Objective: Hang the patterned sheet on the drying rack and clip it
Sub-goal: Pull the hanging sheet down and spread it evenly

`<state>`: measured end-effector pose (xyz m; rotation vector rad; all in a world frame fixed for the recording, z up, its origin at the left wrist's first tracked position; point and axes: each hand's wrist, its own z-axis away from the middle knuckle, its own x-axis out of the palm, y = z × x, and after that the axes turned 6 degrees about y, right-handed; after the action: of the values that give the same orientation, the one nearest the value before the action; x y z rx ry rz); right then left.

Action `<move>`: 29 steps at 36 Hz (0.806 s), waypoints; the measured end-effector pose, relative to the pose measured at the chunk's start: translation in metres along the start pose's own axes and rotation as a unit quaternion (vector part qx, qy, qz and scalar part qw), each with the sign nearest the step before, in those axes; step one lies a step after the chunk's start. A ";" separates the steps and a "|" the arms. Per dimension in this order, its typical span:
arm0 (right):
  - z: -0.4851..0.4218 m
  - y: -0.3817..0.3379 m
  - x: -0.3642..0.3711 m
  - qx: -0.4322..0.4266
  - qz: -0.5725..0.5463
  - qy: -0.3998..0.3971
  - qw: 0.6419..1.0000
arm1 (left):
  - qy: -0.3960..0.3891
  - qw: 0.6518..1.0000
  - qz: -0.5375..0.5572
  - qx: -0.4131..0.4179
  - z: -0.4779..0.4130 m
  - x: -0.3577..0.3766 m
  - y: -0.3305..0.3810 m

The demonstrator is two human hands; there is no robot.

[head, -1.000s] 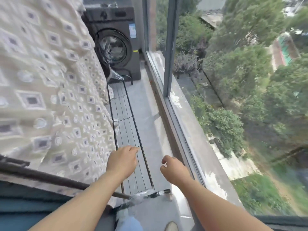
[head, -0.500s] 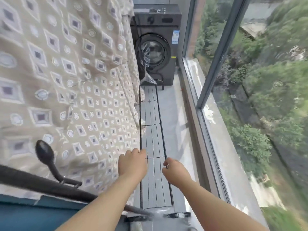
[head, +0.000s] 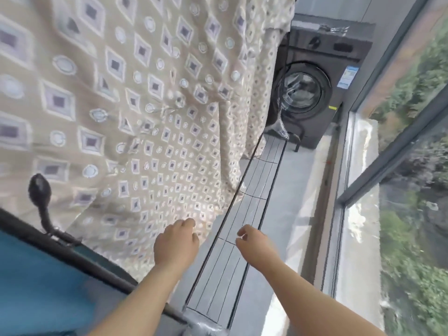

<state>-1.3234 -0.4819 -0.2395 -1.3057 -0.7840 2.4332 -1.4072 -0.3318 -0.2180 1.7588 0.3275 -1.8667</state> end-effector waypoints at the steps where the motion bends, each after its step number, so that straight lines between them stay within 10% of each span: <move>1: -0.003 -0.005 -0.002 -0.014 -0.002 -0.007 1.000 | 0.009 0.999 0.024 -0.019 0.001 -0.002 -0.002; 7: -0.023 -0.053 -0.004 -0.083 -0.031 -0.023 0.996 | 0.075 0.961 0.238 -0.117 -0.010 -0.020 -0.021; 15: -0.056 -0.117 -0.011 -0.144 -0.128 -0.075 0.978 | 0.205 0.804 0.467 -0.305 -0.038 -0.044 -0.031; 29: -0.149 -0.200 -0.064 -0.202 -0.194 -0.254 0.926 | 0.375 0.226 0.817 -0.375 -0.115 -0.100 -0.030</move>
<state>-1.1678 -0.2992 -0.1470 -0.5200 -1.5769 2.3591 -1.3273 -0.2238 -0.1390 0.8587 -0.3051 0.7596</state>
